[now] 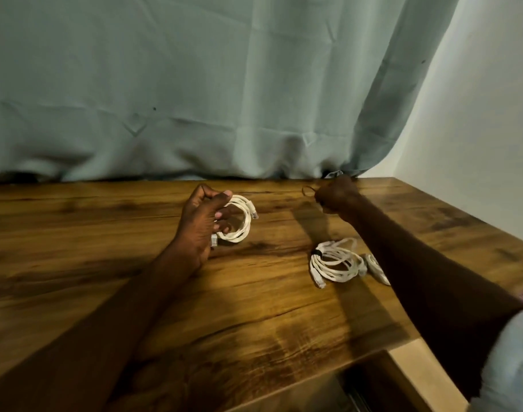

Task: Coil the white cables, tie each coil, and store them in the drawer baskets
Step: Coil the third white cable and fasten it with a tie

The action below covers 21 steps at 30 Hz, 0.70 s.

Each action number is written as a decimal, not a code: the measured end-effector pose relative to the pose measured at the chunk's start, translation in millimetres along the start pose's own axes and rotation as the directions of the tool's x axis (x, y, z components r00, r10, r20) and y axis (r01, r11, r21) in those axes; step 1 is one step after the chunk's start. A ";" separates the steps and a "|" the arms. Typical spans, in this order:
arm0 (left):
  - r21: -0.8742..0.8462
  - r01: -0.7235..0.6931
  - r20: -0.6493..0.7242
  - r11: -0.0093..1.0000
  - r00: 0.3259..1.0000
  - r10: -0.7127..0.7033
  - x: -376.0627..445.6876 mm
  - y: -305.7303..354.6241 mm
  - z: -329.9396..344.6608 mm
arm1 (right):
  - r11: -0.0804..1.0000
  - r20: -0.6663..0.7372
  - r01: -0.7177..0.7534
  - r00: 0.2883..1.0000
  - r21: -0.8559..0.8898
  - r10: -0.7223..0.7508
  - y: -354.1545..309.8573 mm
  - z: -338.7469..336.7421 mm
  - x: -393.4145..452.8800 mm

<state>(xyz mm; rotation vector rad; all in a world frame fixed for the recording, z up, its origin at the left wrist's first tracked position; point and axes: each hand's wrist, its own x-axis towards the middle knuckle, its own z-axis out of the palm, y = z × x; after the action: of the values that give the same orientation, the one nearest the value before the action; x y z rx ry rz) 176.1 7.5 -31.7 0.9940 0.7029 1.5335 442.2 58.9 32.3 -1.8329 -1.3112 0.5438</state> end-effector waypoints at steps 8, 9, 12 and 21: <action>0.124 -0.188 -0.253 0.974 0.944 0.214 -9.0 82.5 -124.3 | 0.873 0.312 0.404 0.821 0.273 -0.477 -99.2 113.9 -99.8; 0.143 -0.196 -0.301 0.970 0.925 0.231 -9.9 88.9 -143.7 | 0.849 0.340 0.463 0.779 0.256 -0.527 -103.2 139.5 -110.9; 0.170 -0.209 -0.441 0.963 0.858 0.263 -2.6 96.5 -184.8 | 0.808 0.407 0.564 0.706 0.170 -0.579 -113.8 205.2 -137.6; 0.245 -0.259 -0.437 0.934 0.831 0.345 23.3 93.2 -201.7 | 0.716 0.428 0.698 0.649 -0.006 -0.629 -108.8 257.6 -133.3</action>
<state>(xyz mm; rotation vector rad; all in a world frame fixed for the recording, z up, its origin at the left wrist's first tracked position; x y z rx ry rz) -46.1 28.3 -41.1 0.8918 1.0786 2.0628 142.8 43.3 -45.4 -1.2251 -2.2422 0.4029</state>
